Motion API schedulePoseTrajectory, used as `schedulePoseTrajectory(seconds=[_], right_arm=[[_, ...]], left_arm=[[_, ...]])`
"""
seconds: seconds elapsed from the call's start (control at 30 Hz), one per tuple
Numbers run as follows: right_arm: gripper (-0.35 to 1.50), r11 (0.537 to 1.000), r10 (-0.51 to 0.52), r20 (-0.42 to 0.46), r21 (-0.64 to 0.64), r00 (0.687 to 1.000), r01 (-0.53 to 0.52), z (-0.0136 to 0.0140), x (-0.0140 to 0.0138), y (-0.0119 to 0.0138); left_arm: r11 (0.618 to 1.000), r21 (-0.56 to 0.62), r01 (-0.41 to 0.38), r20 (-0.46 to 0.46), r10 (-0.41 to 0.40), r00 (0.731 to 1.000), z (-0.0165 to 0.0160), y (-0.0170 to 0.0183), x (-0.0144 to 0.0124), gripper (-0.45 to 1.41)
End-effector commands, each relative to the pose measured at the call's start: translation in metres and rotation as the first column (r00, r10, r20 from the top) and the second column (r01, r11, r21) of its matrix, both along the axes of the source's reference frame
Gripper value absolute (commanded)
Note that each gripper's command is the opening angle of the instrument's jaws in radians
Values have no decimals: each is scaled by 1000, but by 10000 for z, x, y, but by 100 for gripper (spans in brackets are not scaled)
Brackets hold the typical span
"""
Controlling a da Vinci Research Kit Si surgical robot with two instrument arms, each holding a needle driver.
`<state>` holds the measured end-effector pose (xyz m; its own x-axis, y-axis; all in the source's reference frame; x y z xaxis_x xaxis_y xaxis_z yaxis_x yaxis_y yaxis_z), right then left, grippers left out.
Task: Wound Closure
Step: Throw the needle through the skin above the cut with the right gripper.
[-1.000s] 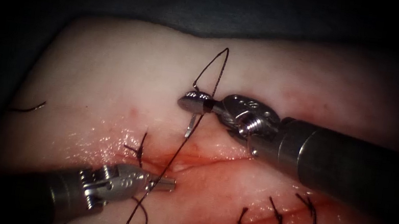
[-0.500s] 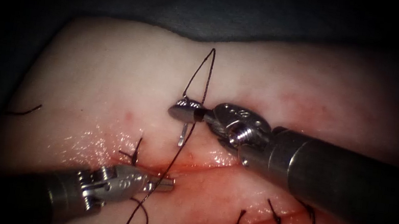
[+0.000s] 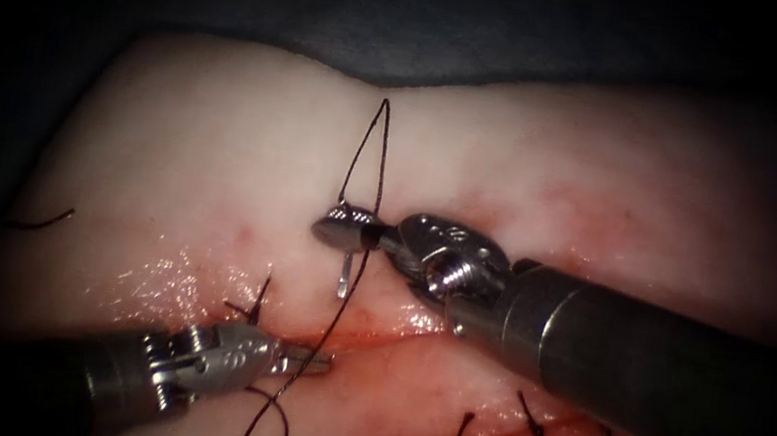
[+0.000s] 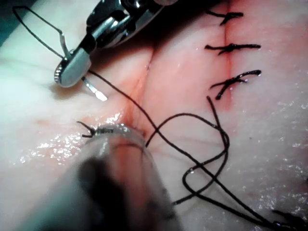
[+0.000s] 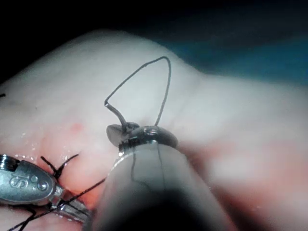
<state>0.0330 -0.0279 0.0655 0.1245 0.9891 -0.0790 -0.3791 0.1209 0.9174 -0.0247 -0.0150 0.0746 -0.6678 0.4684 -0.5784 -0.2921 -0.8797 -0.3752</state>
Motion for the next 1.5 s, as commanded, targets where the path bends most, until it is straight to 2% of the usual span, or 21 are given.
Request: schedulePoseTrajectory(seconds=[0.03, 0.07, 0.47, 0.6, 0.77, 0.83, 0.9, 0.93, 1.03, 1.33, 1.5], right_arm=[[-35, 1000, -5, -5, -5, 1000, 5, 2, 11, 1], [-35, 1000, -14, -8, -11, 1000, 14, 1, 11, -7], [-35, 999, -32, -17, -2, 999, 32, -3, 11, -29], [-35, 999, -30, -16, 14, 999, 30, -3, 11, -30], [-35, 998, 29, -49, 52, 998, -26, -3, 8, -6], [-35, 996, 74, -52, 56, 996, -71, 2, 8, 13], [-35, 994, 95, -56, 57, 994, -92, 4, 7, 19], [-35, 991, 126, -50, 57, 991, -123, 9, 6, 33], [-35, 987, 158, -50, 45, 986, -156, 15, 4, 48], [-35, 984, 176, -54, 47, 983, -173, 20, 3, 62], [-35, 985, 154, -41, 81, 987, -150, 14, 4, 53]], left_arm=[[1000, -2, -1, 3, 1, 1000, 4, 4, -7, -42], [1000, -2, -1, 3, 1, 1000, 4, 4, -6, -42], [1000, -11, -7, 2, 7, 1000, 3, 6, -7, -42], [1000, -15, -10, 2, 10, 1000, 3, 6, -7, -42], [1000, -17, -10, 0, 10, 1000, 4, 4, -8, -42], [1000, -17, -9, 0, 9, 1000, 4, 4, -9, -42], [1000, -17, -9, 0, 9, 1000, 4, 4, -9, -42], [1000, -17, -8, -1, 8, 1000, 4, 4, -9, -42], [1000, -18, -8, -2, 8, 1000, 3, 3, -9, -42], [1000, -22, -7, -5, 6, 1000, 2, -2, -10, -42], [1000, -21, -7, -4, 7, 1000, 1, -1, -9, -40]])
